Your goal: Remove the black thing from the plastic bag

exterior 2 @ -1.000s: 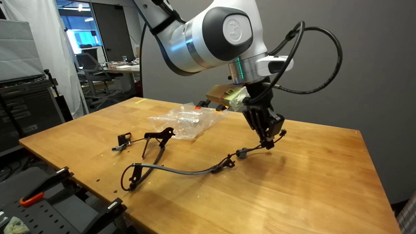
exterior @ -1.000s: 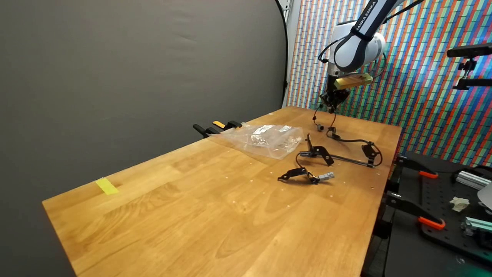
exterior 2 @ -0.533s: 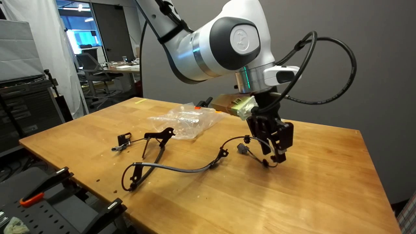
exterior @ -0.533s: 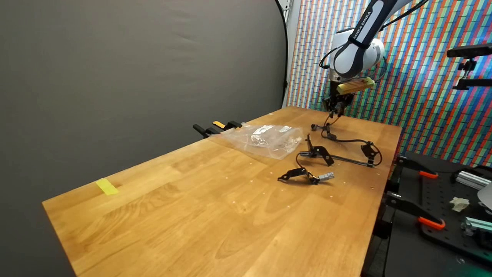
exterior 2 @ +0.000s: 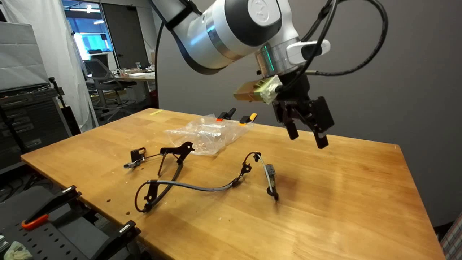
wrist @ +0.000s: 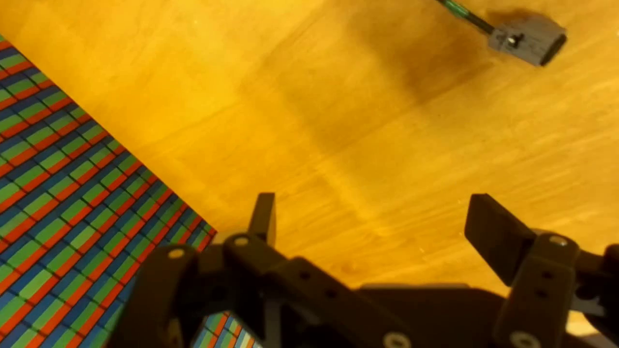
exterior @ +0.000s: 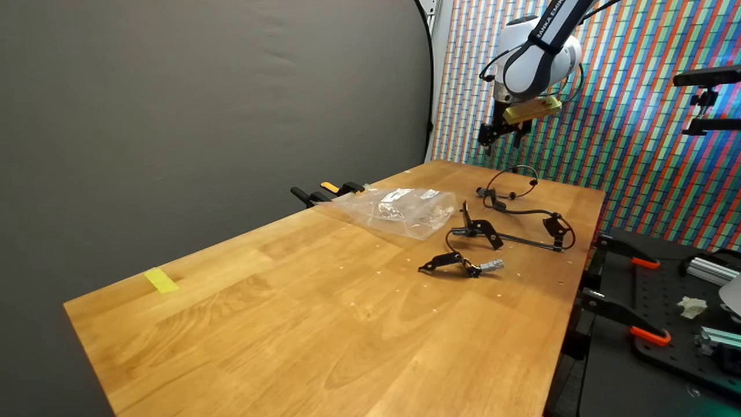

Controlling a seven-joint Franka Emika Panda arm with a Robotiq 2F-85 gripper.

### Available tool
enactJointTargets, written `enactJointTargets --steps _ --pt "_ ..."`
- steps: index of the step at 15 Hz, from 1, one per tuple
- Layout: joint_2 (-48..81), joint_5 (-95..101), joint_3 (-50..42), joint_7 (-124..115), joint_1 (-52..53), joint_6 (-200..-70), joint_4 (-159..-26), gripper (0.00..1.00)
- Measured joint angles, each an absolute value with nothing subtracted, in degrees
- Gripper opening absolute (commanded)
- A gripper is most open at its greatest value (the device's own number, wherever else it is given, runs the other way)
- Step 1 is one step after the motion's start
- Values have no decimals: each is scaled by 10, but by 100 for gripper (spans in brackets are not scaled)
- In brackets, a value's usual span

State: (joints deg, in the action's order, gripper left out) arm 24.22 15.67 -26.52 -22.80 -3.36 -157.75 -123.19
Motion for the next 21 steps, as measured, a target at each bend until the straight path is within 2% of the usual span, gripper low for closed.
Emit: enactJointTargets --steps 10,15,21 --pt "77 129 -235 -326 -6 -1583 -1298 100" --pt "-8 -69 -146 -260 -23 -1495 -1323 100" --pt "-76 -255 -116 -160 -24 -1405 -1327 100"
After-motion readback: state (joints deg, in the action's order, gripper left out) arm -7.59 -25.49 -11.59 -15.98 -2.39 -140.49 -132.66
